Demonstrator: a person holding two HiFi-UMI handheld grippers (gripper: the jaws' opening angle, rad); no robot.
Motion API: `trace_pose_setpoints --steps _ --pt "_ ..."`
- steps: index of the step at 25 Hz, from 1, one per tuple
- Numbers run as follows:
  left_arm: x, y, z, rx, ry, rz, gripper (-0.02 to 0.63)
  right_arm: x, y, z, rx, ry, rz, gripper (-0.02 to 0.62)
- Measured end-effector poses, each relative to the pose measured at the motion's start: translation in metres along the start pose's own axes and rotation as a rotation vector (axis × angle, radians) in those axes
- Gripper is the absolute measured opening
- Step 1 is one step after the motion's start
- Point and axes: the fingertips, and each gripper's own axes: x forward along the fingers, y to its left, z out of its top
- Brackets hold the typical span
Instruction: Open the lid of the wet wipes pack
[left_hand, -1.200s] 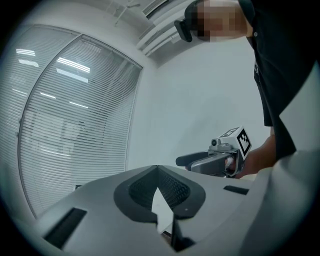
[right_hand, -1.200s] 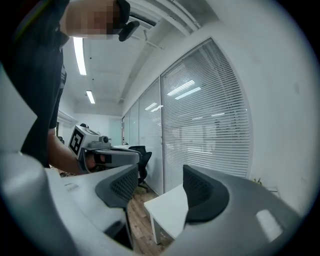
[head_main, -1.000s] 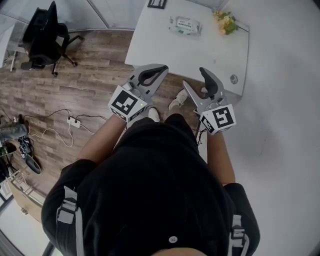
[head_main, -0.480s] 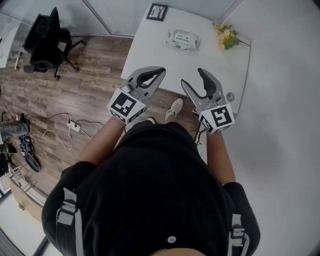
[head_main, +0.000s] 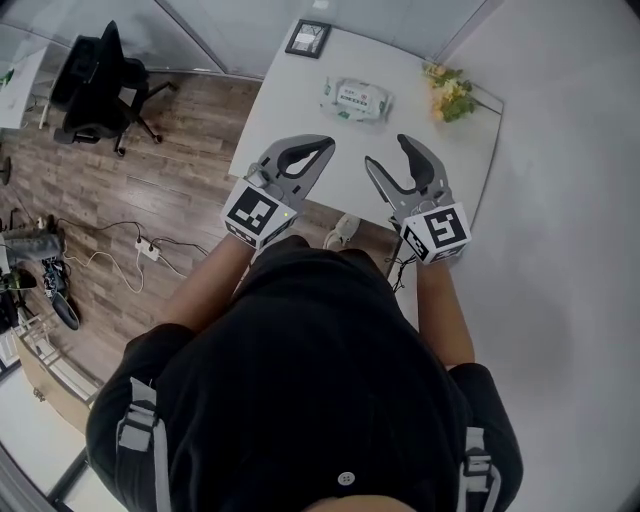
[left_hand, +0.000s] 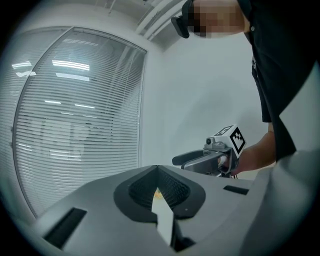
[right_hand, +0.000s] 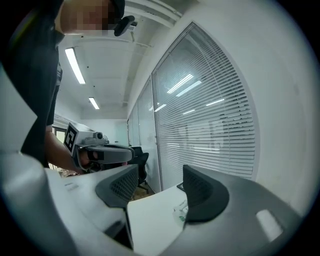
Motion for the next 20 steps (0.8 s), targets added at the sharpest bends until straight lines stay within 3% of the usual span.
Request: trace_pose_setpoints --steps 7,20 --pt "0.043 0.009 -0.012 -0.021 0.035 0.066 0.005 0.003 -0.053 -0.018 0.003 0.028 0.031 0.290" --pt "0.087 0.043 -0.043 -0.068 0.095 0.113 0.005 0.039 -0.101 -0.052 0.009 0.105 0.057 0.287"
